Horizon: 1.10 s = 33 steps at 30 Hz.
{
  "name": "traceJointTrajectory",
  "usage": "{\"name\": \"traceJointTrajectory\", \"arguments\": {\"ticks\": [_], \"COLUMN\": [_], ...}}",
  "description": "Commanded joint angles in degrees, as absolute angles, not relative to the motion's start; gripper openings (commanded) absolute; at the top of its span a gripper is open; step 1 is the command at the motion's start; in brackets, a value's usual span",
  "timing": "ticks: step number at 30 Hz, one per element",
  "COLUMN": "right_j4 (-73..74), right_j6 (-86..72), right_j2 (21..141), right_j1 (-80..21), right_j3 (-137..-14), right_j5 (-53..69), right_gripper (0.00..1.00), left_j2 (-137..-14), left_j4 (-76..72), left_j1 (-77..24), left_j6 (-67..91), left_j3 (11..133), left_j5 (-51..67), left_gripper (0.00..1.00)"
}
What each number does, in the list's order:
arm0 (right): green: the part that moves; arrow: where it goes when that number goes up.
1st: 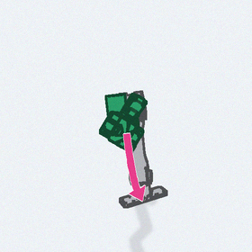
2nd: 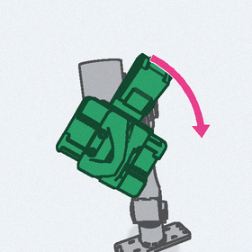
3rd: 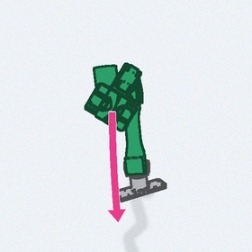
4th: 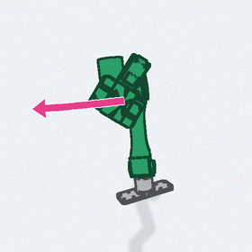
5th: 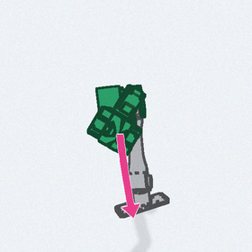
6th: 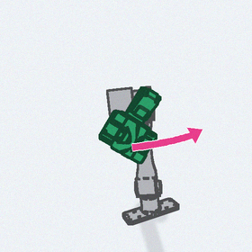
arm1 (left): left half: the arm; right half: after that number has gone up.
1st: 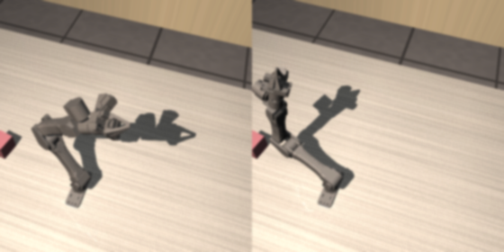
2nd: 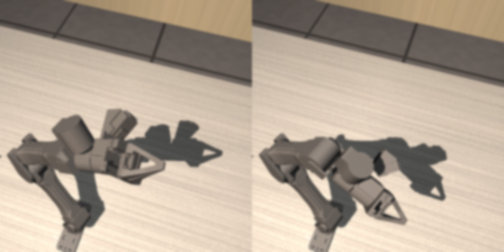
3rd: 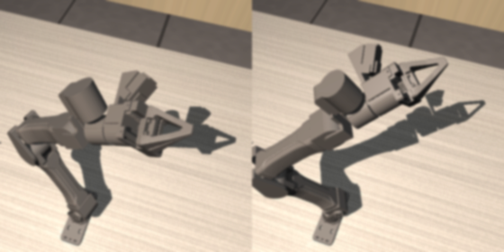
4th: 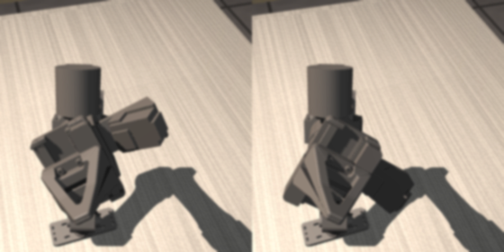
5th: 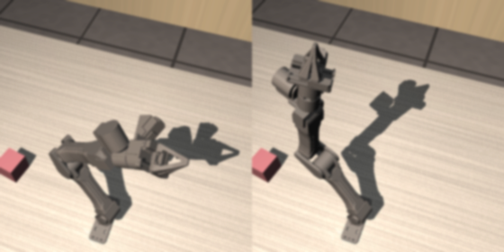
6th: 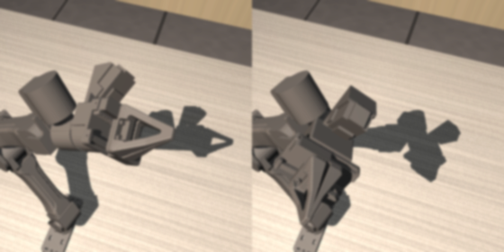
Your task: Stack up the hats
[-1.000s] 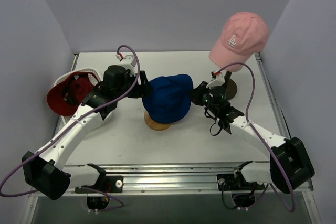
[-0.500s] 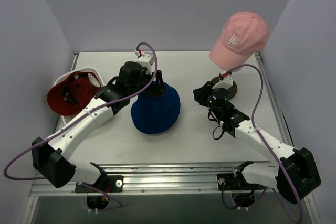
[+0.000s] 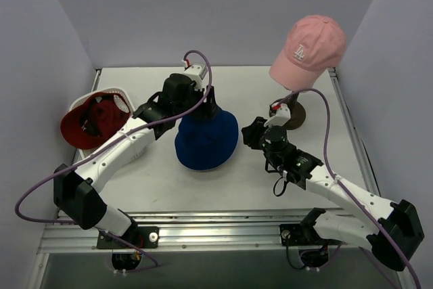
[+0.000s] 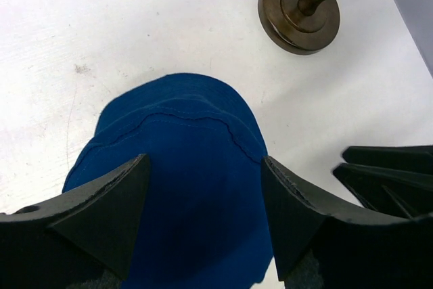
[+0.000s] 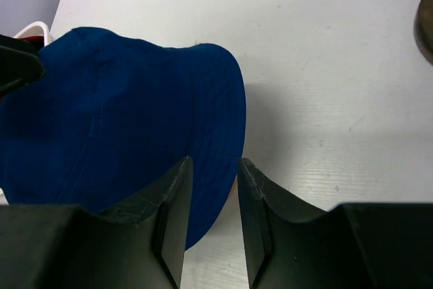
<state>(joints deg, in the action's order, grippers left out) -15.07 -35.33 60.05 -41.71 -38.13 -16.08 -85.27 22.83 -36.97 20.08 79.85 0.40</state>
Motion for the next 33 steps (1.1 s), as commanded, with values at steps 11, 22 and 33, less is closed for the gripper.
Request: {"name": "traceJointTrajectory", "arguments": {"ticks": [11, 22, 33], "right_j4": [7.45, 13.01, 10.11], "right_j6": [-24.44, -17.23, -14.94], "right_j2": [52.12, 54.31, 48.87], "right_j1": [-45.44, -45.35, -45.35], "right_j3": [-61.68, -81.1, -73.84], "right_j5": [-26.28, -29.18, -28.05], "right_gripper": [0.31, 0.36, 0.36], "left_j2": [-92.29, -86.59, -75.94], "left_j4": [25.58, 36.2, 38.6], "left_j1": [-36.91, -34.64, -5.66], "left_j6": [19.34, 18.19, 24.32], "left_j3": [85.6, 95.35, 89.4], "left_j5": [-3.16, -9.14, -3.36], "left_gripper": [0.75, 0.8, 0.8]}}
